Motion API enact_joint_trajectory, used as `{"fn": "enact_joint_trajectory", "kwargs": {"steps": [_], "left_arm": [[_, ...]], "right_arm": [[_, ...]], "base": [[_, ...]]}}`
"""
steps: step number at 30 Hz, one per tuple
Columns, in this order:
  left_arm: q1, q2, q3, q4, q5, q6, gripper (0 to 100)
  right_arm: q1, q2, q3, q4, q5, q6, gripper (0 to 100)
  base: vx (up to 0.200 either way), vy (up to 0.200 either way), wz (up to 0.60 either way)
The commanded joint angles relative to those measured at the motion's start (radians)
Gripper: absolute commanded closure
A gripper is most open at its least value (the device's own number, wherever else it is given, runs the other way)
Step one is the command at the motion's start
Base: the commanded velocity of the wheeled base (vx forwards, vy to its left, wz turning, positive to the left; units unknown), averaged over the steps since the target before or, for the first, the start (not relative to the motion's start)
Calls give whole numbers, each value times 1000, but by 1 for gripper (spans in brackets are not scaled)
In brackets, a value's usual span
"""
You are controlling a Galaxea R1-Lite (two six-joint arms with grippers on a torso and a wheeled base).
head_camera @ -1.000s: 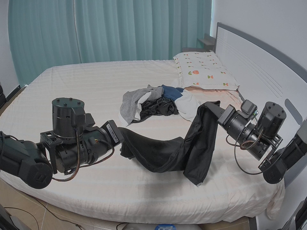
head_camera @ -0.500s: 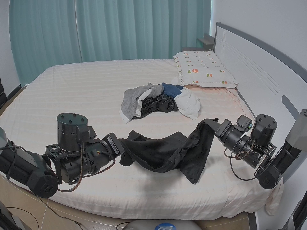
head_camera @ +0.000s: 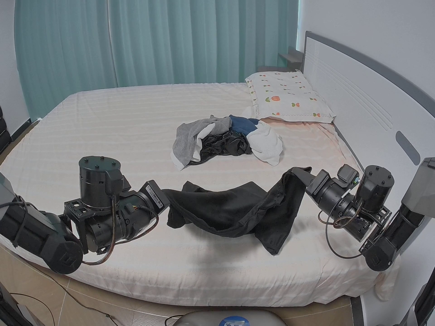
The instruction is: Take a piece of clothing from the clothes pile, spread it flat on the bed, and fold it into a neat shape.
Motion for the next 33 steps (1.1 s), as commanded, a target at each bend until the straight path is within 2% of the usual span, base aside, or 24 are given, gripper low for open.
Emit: {"fn": "enact_joint_trajectory", "kwargs": {"steps": [1, 9, 13, 21, 33], "left_arm": [[11, 6, 0, 0, 0, -3, 100], [23, 1, 1, -2, 7, -3, 100], [23, -2, 1, -2, 9, -3, 100], [23, -2, -3, -14, 9, -37, 100], [23, -8, 9, -51, 9, -35, 100]], "right_arm": [[4, -1, 3, -1, -10, -1, 100], [4, -2, 1, 1, -20, -4, 100], [10, 4, -8, 1, -64, -16, 100], [42, 10, -12, -2, -109, -82, 100], [36, -25, -12, -7, -107, -73, 100]], "base": [[0, 200, 0], [0, 200, 0], [0, 200, 0], [0, 200, 0], [0, 200, 0]]}}
